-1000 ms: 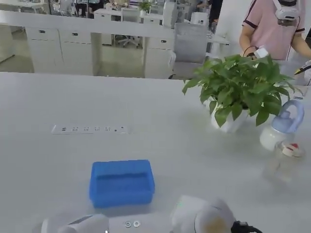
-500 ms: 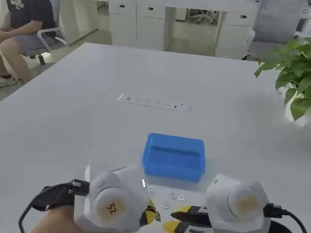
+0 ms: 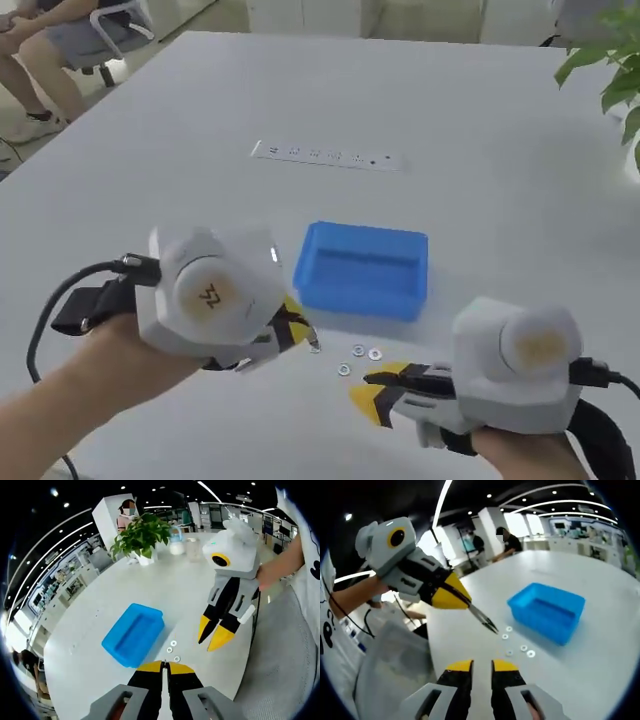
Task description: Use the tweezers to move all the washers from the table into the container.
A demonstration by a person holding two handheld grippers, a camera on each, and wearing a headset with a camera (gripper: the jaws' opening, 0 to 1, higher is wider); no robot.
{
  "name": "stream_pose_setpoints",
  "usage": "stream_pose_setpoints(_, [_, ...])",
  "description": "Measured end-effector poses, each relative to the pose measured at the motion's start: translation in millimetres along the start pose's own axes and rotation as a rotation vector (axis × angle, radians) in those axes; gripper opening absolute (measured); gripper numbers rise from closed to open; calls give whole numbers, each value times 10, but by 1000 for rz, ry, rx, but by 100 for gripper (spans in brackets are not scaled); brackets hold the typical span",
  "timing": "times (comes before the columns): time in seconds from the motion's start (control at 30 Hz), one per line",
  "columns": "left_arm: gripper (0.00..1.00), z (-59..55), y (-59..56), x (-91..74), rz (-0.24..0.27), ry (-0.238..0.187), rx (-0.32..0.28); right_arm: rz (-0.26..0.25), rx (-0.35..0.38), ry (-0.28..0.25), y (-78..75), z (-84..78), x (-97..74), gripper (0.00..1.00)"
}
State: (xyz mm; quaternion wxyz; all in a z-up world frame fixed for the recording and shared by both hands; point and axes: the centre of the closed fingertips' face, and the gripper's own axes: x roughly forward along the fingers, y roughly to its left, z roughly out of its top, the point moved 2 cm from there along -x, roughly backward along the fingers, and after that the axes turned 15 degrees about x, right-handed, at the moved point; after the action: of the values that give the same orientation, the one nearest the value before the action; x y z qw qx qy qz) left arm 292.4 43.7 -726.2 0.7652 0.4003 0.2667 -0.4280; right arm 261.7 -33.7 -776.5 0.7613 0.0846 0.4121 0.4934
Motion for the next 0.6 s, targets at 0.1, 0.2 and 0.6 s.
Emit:
stream_pose_setpoints(0.1, [0, -15, 23, 62, -6, 15, 14, 5, 29, -10, -24, -18, -43, 11])
stream_pose_setpoints(0.2, [0, -53, 34, 154, -30, 26, 6, 3, 62, -14, -62, -51, -54, 11])
stream_pose_setpoints(0.6, [0, -144, 64, 265, -69, 45, 48, -26, 72, -5, -143, -85, -35, 10])
